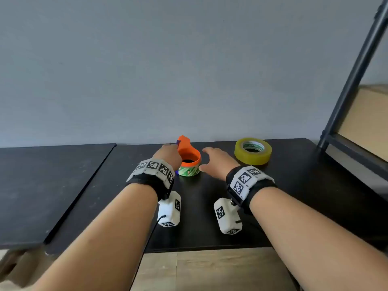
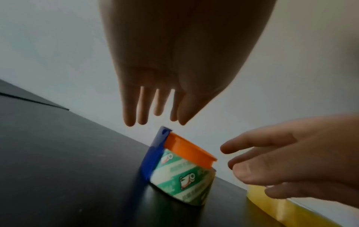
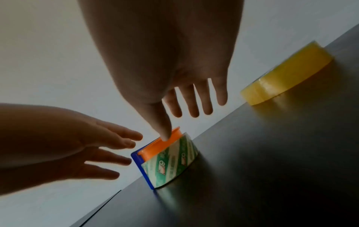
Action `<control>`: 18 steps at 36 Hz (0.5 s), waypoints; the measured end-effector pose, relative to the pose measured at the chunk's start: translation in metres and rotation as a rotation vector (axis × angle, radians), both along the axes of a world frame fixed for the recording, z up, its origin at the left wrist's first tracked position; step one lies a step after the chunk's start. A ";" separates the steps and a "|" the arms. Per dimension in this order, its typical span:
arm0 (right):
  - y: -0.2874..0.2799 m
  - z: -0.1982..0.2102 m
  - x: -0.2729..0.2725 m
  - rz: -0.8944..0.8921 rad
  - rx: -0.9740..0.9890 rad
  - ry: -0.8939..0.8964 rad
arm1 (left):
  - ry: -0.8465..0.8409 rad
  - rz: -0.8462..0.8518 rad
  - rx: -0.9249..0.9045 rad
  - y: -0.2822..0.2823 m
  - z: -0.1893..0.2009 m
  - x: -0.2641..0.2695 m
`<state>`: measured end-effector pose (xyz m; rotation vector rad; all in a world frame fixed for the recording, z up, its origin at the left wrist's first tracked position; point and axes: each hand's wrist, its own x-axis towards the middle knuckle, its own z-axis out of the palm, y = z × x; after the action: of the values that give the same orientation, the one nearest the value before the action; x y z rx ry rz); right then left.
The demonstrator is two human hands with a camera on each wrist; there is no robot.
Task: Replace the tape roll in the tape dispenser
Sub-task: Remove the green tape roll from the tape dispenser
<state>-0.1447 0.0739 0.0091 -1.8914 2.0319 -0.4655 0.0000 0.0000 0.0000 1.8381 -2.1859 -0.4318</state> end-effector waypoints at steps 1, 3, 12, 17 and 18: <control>-0.003 0.000 0.000 0.011 0.037 -0.017 | -0.010 0.000 0.021 -0.003 -0.002 0.000; -0.006 0.002 0.001 0.019 0.071 -0.029 | -0.027 -0.001 0.035 -0.004 -0.006 -0.001; -0.018 -0.010 0.002 0.066 0.144 -0.035 | 0.014 -0.007 0.011 0.000 -0.010 -0.007; -0.018 -0.020 -0.008 0.039 0.132 -0.052 | 0.044 -0.026 -0.020 0.010 -0.010 -0.011; -0.015 -0.019 -0.010 0.031 0.130 -0.054 | 0.048 -0.032 -0.026 0.012 -0.011 -0.013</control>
<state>-0.1546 0.0592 -0.0096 -1.8106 1.9464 -0.3636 -0.0126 0.0119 -0.0109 1.7631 -2.1816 -0.4472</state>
